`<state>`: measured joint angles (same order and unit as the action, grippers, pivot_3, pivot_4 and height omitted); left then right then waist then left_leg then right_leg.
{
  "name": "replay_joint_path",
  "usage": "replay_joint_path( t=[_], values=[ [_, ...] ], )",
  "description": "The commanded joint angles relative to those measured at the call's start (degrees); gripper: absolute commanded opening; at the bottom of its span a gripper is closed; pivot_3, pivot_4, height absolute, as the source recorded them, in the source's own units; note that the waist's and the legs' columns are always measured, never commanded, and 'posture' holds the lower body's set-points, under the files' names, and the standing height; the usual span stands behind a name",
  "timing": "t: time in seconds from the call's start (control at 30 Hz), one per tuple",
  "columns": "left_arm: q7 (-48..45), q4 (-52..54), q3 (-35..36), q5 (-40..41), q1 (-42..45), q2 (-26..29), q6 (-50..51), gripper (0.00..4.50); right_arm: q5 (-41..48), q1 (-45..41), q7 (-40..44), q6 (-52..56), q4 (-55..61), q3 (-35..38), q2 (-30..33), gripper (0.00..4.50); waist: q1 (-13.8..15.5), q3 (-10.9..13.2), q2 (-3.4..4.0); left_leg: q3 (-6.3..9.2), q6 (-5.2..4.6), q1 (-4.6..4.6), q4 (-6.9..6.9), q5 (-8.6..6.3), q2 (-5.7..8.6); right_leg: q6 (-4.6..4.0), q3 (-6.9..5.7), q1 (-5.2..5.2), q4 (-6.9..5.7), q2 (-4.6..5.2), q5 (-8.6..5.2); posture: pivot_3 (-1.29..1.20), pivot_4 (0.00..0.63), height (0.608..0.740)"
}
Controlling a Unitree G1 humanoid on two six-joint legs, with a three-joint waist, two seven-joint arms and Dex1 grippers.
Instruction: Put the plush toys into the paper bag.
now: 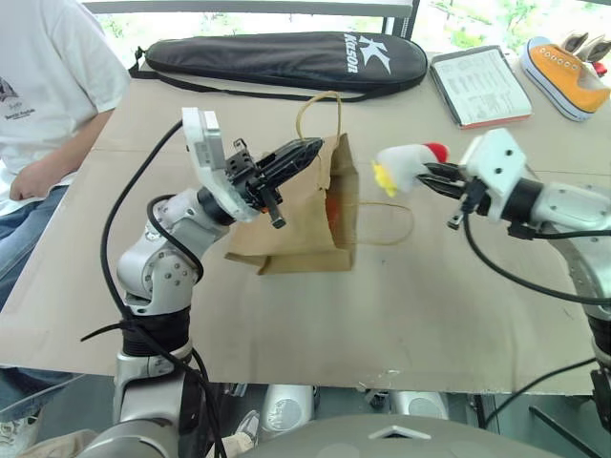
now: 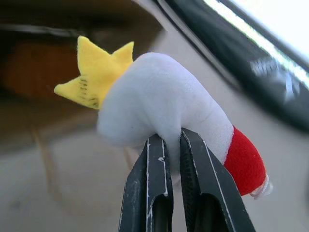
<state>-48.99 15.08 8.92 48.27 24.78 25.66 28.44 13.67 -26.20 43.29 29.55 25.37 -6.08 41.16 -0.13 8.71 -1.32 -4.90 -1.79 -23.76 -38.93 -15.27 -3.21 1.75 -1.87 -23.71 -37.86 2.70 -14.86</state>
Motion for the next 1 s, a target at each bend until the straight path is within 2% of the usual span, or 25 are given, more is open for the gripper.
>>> replay_joint_path(
  t=[0.03,0.17,0.33,0.43,0.5,0.53,0.6,0.8,1.0],
  values=[
    [-1.2,0.2,-1.0,0.1,3.9,-0.1,-0.3,0.0,-6.6,-5.9,4.1,-10.4,-7.0,-11.4,-5.0,0.1,0.1,0.0,0.0,-0.05,-0.03,-0.02,-0.06,-0.01,0.05,0.0,0.06,0.0,0.0,0.02,0.0,0.0,0.15,0.74],
    [-1.1,-1.5,-3.5,-3.7,4.6,-0.9,-1.9,0.0,-10.2,-12.8,10.8,-23.4,-16.8,-20.5,-12.5,0.1,-0.3,0.0,0.03,-0.04,-0.08,-0.05,-0.13,-0.04,0.07,0.01,0.08,-0.03,-0.05,0.01,0.0,0.0,0.15,0.74],
    [-1.5,-1.2,-5.9,-6.7,2.8,-2.0,-3.6,0.0,-15.6,-20.4,14.0,-39.3,-34.9,-26.4,-21.2,0.1,-0.7,0.0,0.03,-0.01,-0.07,-0.02,-0.13,-0.04,-0.01,0.01,0.04,-0.02,-0.11,-0.04,0.0,0.0,0.15,0.74],
    [-0.7,-0.4,-6.1,-7.9,0.7,-2.6,-4.3,0.0,-17.7,-22.9,16.5,-45.9,-43.9,-28.1,-23.6,1.01,-0.5,0.0,0.04,-0.05,-0.07,-0.02,-0.14,-0.04,-0.02,0.01,0.05,-0.02,-0.11,-0.02,0.0,0.0,0.15,0.74],
    [0.4,0.8,-5.5,-7.7,-0.3,-2.9,-4.2,0.0,-16.7,-22.3,16.1,-46.7,-45.7,-26.3,-24.6,1.91,-0.4,0.0,0.04,0.0,-0.06,-0.04,-0.15,-0.04,-0.06,0.01,-0.01,-0.01,-0.1,0.04,0.0,0.0,0.15,0.74],
    [0.9,1.1,-5.0,-7.6,-0.7,-2.8,-4.2,0.0,-15.8,-21.7,16.0,-45.3,-44.9,-25.1,-24.7,2.5,-0.4,0.0,0.04,0.01,-0.06,-0.05,-0.16,-0.04,-0.07,0.01,-0.01,0.0,-0.11,0.07,0.0,0.0,0.15,0.74],
    [1.4,1.7,-3.7,-7.3,-1.7,-2.0,-4.4,0.0,-14.8,-19.6,16.7,-40.6,-40.0,-22.9,-22.2,3.38,-0.5,0.0,0.04,0.0,-0.06,-0.05,-0.17,-0.04,-0.1,0.01,0.0,-0.01,-0.13,0.1,0.0,0.0,0.15,0.74],
    [1.0,1.3,-0.6,-6.9,-3.0,0.0,-5.3,0.0,-8.0,-10.1,13.1,-15.4,-14.6,-11.4,-13.9,3.38,-0.3,0.0,0.07,0.07,-0.06,-0.08,-0.15,-0.04,-0.1,0.01,-0.11,-0.01,-0.15,0.25,0.0,0.0,0.15,0.74],
    [-1.1,-0.5,-0.1,-7.0,-1.9,0.1,-6.5,0.0,-1.3,-0.8,8.3,9.8,0.9,-3.1,-8.2,3.38,-0.2,0.0,0.07,0.08,-0.07,-0.04,-0.14,-0.04,-0.08,0.01,-0.13,0.03,-0.15,0.17,0.0,0.0,0.15,0.74]
  ],
)
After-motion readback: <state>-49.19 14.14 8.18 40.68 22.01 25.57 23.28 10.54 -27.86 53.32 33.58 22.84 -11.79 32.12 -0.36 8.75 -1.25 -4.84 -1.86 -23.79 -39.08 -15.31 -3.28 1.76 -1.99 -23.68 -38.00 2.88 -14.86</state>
